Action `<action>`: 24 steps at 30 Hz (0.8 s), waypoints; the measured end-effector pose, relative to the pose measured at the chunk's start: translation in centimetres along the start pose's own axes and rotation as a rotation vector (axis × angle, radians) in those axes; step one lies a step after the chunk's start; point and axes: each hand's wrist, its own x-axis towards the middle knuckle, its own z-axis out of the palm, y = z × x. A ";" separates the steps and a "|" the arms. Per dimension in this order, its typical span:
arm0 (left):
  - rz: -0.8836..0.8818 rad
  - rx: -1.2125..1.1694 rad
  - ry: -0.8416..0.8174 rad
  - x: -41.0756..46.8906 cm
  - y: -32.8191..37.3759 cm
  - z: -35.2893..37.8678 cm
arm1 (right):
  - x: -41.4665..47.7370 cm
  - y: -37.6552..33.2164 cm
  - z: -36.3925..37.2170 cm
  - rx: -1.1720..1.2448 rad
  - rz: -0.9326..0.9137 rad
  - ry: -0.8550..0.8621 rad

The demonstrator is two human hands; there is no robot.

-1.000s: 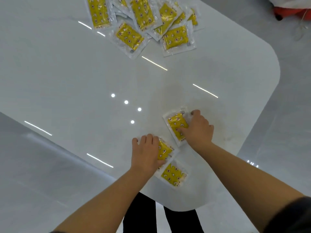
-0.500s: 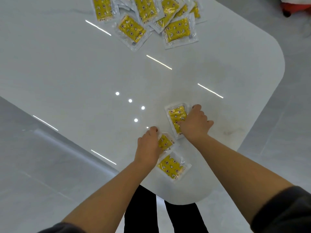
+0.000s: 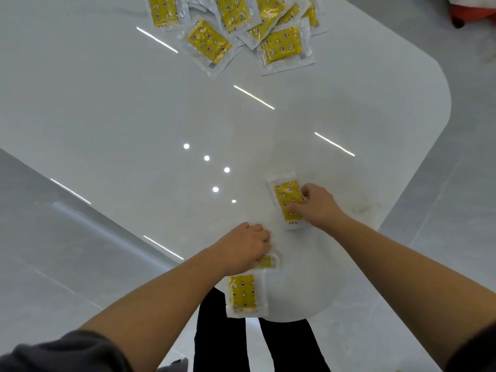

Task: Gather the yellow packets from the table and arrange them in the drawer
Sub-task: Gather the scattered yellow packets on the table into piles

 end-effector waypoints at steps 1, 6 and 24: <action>-0.046 -0.016 0.038 0.2 0.0 0.1 | -0.2 0.5 0.0 -0.015 -0.010 -0.024; -0.371 -0.205 0.255 0.2 -1.7 -0.9 | -1.0 2.7 0.1 0.025 -0.039 -0.046; -0.840 -0.540 0.475 -3.6 -4.7 -0.2 | -7.9 -0.3 11.1 -1.018 -0.751 -0.168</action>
